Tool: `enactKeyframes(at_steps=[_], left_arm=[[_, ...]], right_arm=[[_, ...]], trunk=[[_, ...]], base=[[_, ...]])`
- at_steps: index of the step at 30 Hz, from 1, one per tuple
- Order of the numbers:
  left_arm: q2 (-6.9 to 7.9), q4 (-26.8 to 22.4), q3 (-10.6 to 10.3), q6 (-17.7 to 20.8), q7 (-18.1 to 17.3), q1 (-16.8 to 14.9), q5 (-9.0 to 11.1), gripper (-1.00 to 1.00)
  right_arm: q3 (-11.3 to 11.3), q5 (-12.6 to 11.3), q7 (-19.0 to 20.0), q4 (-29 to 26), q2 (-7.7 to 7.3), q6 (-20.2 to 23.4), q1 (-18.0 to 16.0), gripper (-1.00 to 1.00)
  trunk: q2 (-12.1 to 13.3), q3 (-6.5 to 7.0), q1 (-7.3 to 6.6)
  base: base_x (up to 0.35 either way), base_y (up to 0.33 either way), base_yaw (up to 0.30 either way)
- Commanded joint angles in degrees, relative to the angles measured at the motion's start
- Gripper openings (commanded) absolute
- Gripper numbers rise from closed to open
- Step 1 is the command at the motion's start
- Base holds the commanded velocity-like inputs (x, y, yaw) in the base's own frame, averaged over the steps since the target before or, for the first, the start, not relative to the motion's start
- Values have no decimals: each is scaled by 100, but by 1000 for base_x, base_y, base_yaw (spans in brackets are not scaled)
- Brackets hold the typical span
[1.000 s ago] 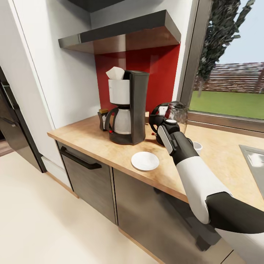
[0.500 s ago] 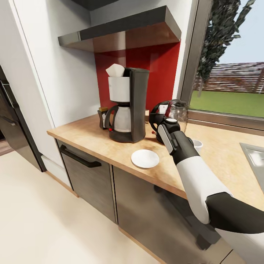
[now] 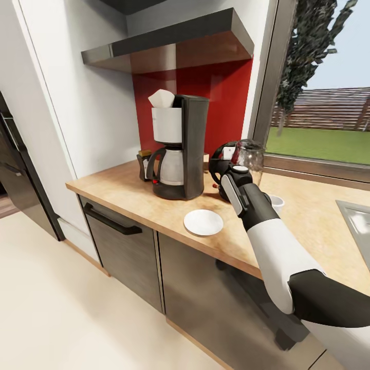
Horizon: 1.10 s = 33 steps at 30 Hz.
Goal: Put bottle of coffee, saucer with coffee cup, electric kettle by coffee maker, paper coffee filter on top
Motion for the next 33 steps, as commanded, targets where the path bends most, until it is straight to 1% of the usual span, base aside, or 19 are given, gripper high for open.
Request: enactKeyframes(at_steps=[1, 33], left_arm=[[-1, -6, 13, 10, -52, 2, 61, 100], [-1, -6, 13, 8, -53, 2, 61, 100]], right_arm=[[7, -72, -49, 128, -4, 15, -4, 100], [7, -69, -49, 121, -4, 16, -1, 100]], trunk=[[-1, -6, 1], [-1, -6, 1]], base=[[0, 0, 0], [0, 0, 0]])
